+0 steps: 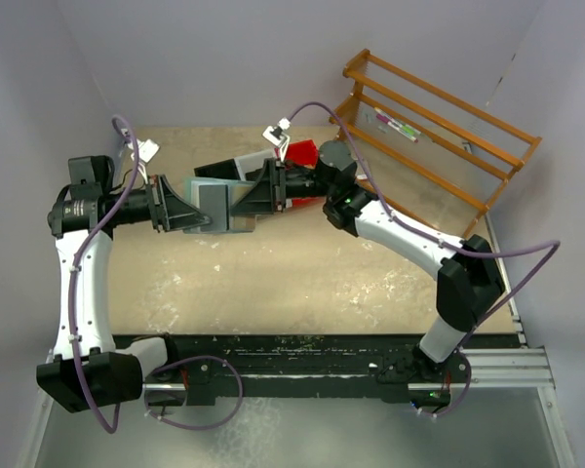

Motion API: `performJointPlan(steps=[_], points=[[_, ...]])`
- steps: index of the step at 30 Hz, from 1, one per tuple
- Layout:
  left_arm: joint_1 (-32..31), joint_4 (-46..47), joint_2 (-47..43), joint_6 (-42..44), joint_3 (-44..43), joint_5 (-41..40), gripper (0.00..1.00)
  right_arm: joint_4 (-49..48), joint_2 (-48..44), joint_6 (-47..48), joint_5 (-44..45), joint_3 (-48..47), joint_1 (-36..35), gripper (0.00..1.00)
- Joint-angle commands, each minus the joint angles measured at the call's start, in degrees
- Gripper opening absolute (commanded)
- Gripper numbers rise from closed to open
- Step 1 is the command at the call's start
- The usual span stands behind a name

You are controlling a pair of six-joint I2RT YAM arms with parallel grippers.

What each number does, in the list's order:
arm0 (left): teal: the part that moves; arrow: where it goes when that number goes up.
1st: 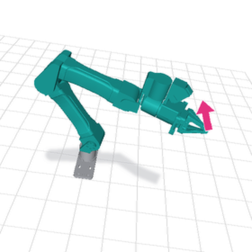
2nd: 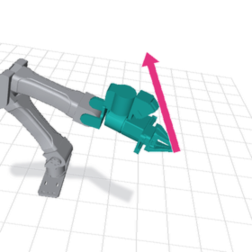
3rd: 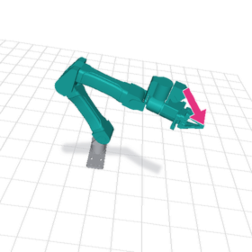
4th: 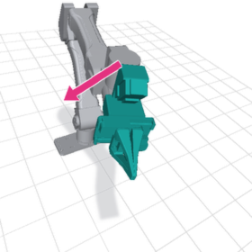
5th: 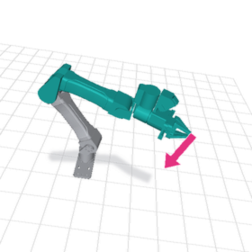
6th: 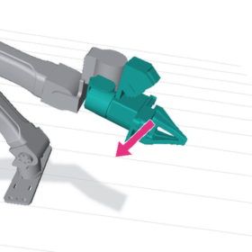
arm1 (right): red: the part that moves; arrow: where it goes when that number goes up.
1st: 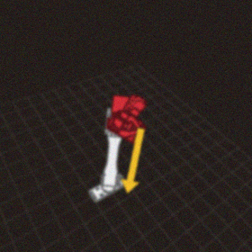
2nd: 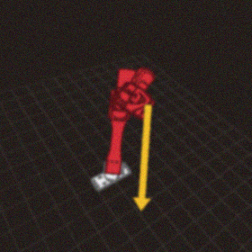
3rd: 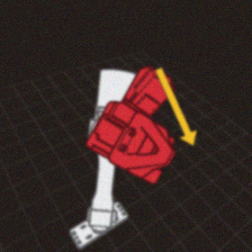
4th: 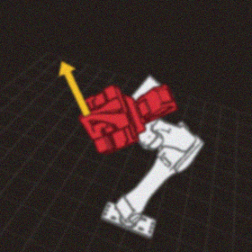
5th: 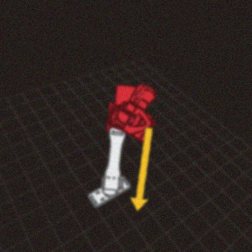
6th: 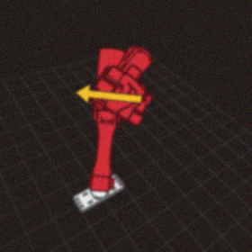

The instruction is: Take the credit cards out of the card holder

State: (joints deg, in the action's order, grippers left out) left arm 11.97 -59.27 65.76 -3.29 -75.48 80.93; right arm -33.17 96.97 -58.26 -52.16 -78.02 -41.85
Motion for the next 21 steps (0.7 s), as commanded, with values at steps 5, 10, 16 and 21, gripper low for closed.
performJointPlan(steps=[5, 10, 16, 21], points=[[-0.7, -0.7, -1.3, 0.2, -2.7, 5.5, 0.20, -9.9, -0.7, -4.1, -0.6, -3.2, 0.8, 0.52], [-0.7, -0.8, -1.4, 0.0, -2.9, 5.9, 0.20, -10.9, 1.0, -5.0, -0.4, -4.9, 0.4, 0.54], [-0.8, -0.3, -1.5, -0.6, -3.3, 6.4, 0.20, -10.0, 2.0, -4.5, -0.4, -5.7, -1.0, 0.54], [-0.8, -0.5, -2.0, -0.6, -3.3, 6.7, 0.20, -6.0, 1.3, -1.6, 0.0, -5.1, -1.7, 0.53]])
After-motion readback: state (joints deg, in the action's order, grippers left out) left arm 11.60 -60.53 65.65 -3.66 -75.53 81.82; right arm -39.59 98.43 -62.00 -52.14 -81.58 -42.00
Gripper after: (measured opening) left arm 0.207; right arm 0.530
